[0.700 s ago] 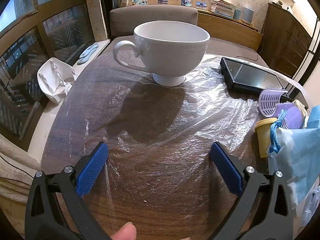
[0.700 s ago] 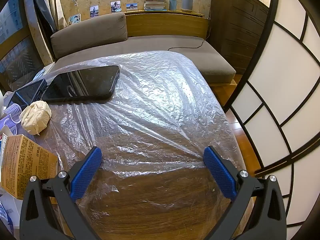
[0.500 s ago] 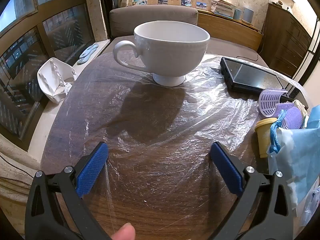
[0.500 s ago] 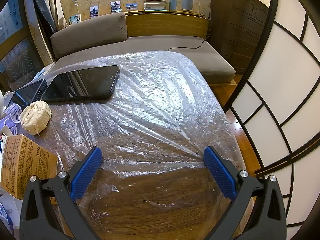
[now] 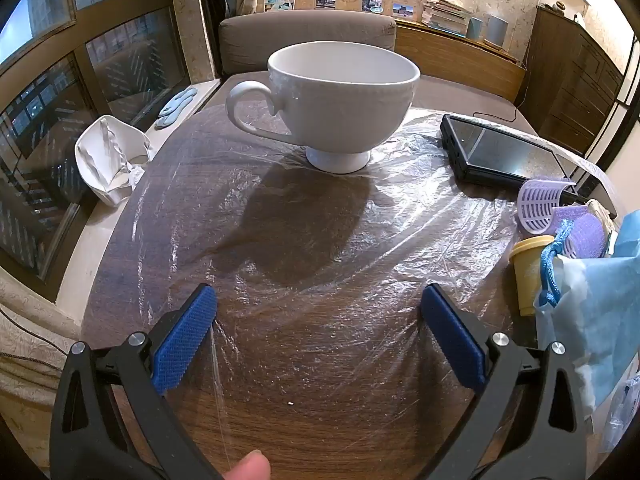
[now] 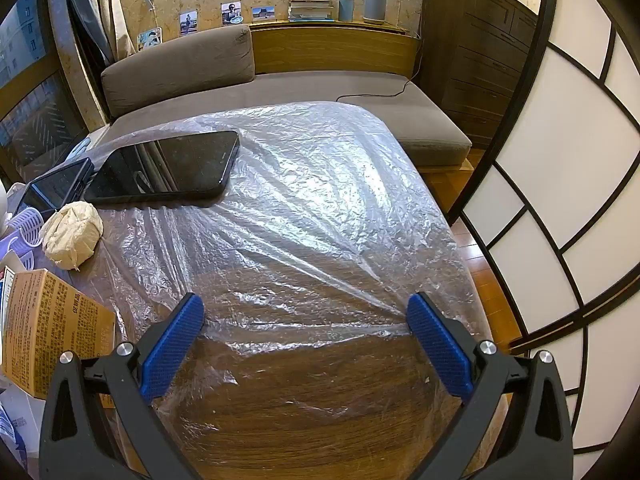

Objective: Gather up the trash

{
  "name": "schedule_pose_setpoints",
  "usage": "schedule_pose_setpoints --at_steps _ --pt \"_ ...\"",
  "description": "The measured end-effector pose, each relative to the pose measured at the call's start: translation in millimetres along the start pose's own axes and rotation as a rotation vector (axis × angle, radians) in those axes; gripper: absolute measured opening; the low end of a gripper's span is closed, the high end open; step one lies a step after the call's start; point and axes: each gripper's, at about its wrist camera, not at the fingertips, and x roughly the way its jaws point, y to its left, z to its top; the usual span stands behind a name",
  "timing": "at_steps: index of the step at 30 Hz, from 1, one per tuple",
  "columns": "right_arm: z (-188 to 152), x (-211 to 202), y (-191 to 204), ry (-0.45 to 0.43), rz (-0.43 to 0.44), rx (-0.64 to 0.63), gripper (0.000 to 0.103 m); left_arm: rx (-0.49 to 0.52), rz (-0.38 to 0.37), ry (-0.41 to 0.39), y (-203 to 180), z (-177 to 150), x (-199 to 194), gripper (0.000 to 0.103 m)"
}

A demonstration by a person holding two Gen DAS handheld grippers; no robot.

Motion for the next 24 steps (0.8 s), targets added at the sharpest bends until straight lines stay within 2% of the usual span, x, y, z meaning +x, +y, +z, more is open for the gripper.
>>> schedule_pose_setpoints --at_steps 24 --pt "-1 -1 -1 -0.001 0.0 0.0 0.099 -0.001 0.003 0.002 5 -6 -14 0.102"
